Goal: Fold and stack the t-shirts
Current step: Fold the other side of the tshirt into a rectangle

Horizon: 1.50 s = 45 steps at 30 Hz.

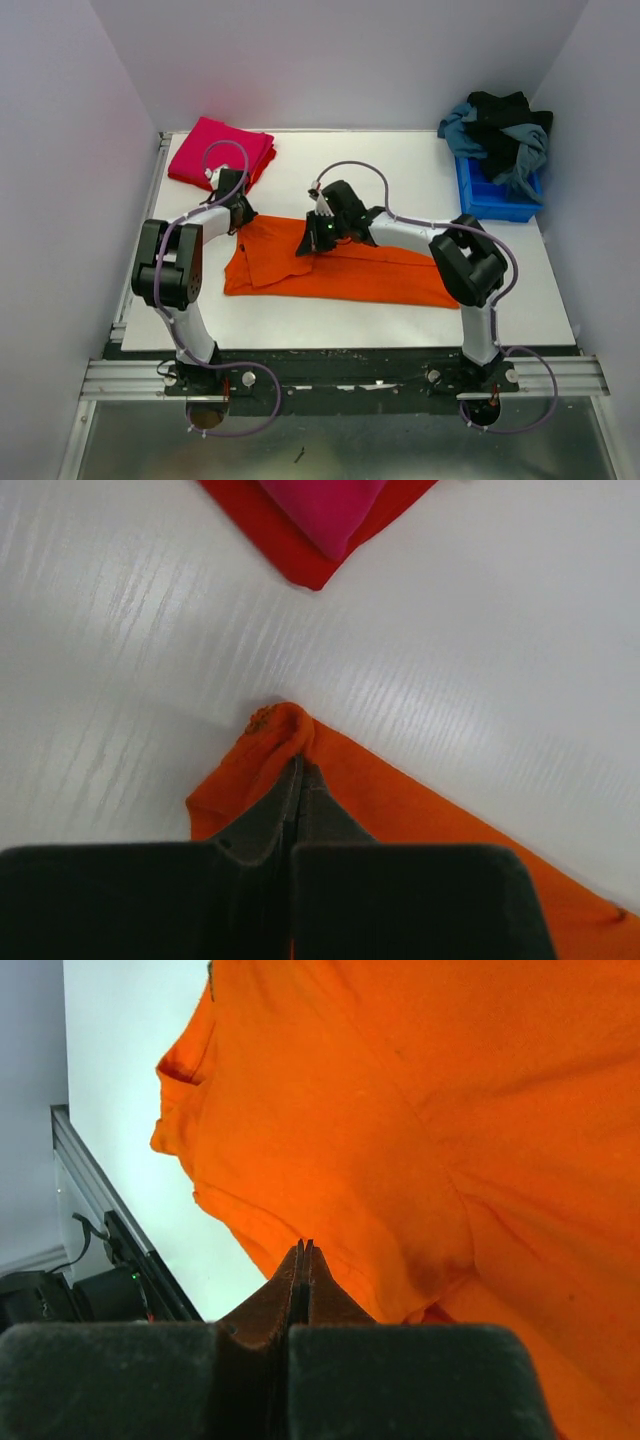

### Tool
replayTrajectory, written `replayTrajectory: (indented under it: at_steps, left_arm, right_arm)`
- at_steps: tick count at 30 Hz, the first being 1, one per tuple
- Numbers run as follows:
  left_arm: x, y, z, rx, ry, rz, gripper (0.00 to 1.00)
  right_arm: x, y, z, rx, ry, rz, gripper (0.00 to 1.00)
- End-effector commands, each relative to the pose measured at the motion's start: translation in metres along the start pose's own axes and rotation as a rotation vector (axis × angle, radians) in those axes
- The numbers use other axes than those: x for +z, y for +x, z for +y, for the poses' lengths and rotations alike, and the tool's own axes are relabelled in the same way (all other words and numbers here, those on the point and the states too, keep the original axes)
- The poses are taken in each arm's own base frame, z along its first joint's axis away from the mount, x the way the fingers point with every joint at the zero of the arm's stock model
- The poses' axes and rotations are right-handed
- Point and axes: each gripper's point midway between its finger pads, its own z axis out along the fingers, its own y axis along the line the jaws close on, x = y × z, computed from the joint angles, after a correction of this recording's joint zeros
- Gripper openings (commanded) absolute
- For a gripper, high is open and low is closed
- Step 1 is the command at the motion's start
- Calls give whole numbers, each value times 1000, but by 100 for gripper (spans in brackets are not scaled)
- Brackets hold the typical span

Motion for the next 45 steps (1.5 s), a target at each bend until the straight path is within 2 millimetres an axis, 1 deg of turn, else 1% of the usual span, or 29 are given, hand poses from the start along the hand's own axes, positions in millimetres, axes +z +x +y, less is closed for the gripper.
replayTrajectory:
  at_steps: [1,2,3,5,7,9,10,13,16,17,19,20,23,24,25,27,28,30,32,33,35,37,38,39,40,42,43,44,45]
  left_arm:
    - [17,21,14,-8,-75,112,0]
    - [20,25,18,-6,-90,131,0]
    - [22,26,22,-10,-113,137,0]
    - [22,24,28,-22,-144,130,0]
    - [20,21,30,-29,-144,116,0]
    - [16,13,28,-23,-144,95,0]
    - [13,10,29,-19,-151,85,0]
    - [4,-4,26,-8,-148,51,0]
    - [-12,-18,17,-6,-99,6,0]
    - [-18,-23,13,-6,-81,-10,0]
    - [-32,-30,12,-23,-77,-45,0]
    - [-39,-34,10,-29,-71,-66,2]
    - [-55,-43,17,-51,-96,-118,7]
    - [-59,-45,19,-57,-99,-129,9]
    - [-63,-45,19,-59,-95,-135,10]
    - [-68,-39,14,-59,-53,-120,10]
    - [-70,-33,12,-60,-30,-103,8]
    - [-74,-18,7,-58,13,-77,0]
    - [-77,-1,7,-66,44,-54,0]
    - [-78,6,6,-66,76,-51,0]
    - [-81,16,11,-80,97,-63,0]
    - [-83,17,21,-109,75,-99,0]
    - [-82,18,28,-134,41,-107,0]
    - [-82,18,36,-165,0,-118,0]
    - [-83,20,42,-187,-41,-105,0]
    - [-87,16,54,-237,-139,-98,0]
    - [-89,16,56,-242,-165,-88,0]
    - [-89,15,54,-226,-155,-83,0]
    - [-88,13,46,-210,-114,-77,0]
  right_arm:
    - [21,12,-2,45,-76,45,1]
    - [24,18,-8,60,-72,63,1]
    - [27,19,-8,55,-85,54,1]
    - [33,27,-18,70,-67,71,1]
    - [34,31,-24,75,-49,78,1]
    - [34,32,-28,74,-26,82,1]
    - [30,39,-33,84,2,108,1]
    - [20,42,-35,74,36,104,1]
    - [8,34,-29,37,51,80,1]
    - [4,28,-24,17,50,66,1]
    - [-4,12,-13,-31,52,37,1]
    - [-8,5,-10,-53,63,33,1]
    - [-24,-9,2,-100,71,1,1]
    - [-27,-11,3,-105,80,-11,1]
    - [-32,-11,3,-110,90,-21,1]
    - [-41,-10,-1,-111,123,-43,1]
    - [-46,-9,-6,-110,152,-54,1]
    - [-57,-6,-15,-107,212,-70,1]
    - [-71,-3,-26,-113,285,-93,1]
    - [-80,1,-31,-112,320,-101,1]
    - [-95,4,-41,-118,383,-129,1]
    - [-110,10,-50,-120,437,-158,1]
    - [-118,11,-54,-116,465,-181,1]
    - [-124,18,-62,-112,491,-184,1]
    - [-129,23,-64,-110,502,-190,1]
    - [-137,30,-73,-104,535,-204,1]
    - [-140,36,-76,-100,547,-203,1]
    - [-144,38,-79,-98,557,-210,1]
    - [-146,42,-83,-94,571,-210,1]
